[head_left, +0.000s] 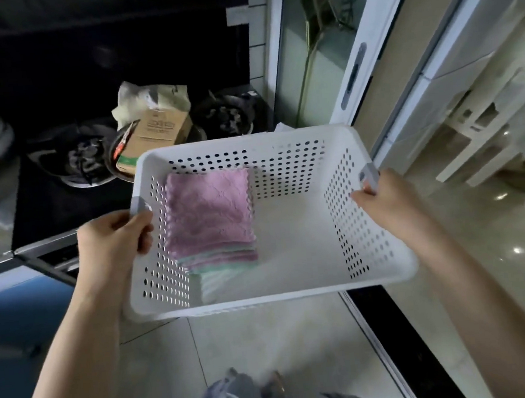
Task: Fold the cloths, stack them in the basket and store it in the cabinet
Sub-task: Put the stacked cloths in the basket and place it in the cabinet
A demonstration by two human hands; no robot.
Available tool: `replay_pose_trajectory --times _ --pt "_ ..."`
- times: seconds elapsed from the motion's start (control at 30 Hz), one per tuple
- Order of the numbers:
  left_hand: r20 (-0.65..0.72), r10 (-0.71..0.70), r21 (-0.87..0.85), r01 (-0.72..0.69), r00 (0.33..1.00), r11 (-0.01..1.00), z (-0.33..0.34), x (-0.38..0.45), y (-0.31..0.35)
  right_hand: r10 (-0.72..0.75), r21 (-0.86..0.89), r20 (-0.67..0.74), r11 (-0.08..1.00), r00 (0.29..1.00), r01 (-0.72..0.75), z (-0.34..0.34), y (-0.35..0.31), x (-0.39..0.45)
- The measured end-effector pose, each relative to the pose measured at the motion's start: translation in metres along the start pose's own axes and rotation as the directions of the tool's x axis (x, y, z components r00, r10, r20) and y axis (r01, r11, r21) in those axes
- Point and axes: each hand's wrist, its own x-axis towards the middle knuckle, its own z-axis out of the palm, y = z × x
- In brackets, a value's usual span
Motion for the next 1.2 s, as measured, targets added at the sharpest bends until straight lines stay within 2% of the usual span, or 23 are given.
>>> replay_pose_trajectory --times 0.13,0.37,0.6,0.9,1.0,1.1,1.2 --pt "-0.045 0.022 0.018 -0.021 0.999 1.000 0.007 0.041 0.008 -0.072 -0.009 0.015 0.997 0.997 0.072 0.012 -0.031 0.055" --pt "-0.135 0.045 0.041 -0.039 0.990 0.998 0.016 0.124 0.025 -0.085 -0.028 -0.005 0.996 0.996 0.085 0.044 -0.089 0.151" --pt "-0.130 0.065 0.007 -0.065 0.989 0.998 0.022 0.198 0.051 -0.069 -0.107 0.002 0.992 0.998 0.069 0.055 -0.134 0.213" --pt "-0.117 0.061 -0.021 -0.064 0.991 0.998 0.033 0.271 0.084 -0.147 -0.184 0.167 0.967 0.975 0.178 0.044 -0.172 0.292" --pt "-0.132 0.081 -0.008 -0.083 0.988 0.997 0.036 0.286 0.104 -0.191 -0.131 0.226 0.966 0.955 0.224 0.032 -0.189 0.321" --pt "-0.111 0.082 0.020 -0.080 0.990 0.997 0.031 0.300 0.126 -0.215 0.012 0.246 0.976 0.945 0.219 0.019 -0.211 0.343" --pt "-0.113 0.082 -0.052 -0.088 0.990 0.995 0.025 0.310 0.156 -0.218 0.094 0.227 0.975 0.949 0.202 0.002 -0.232 0.371"
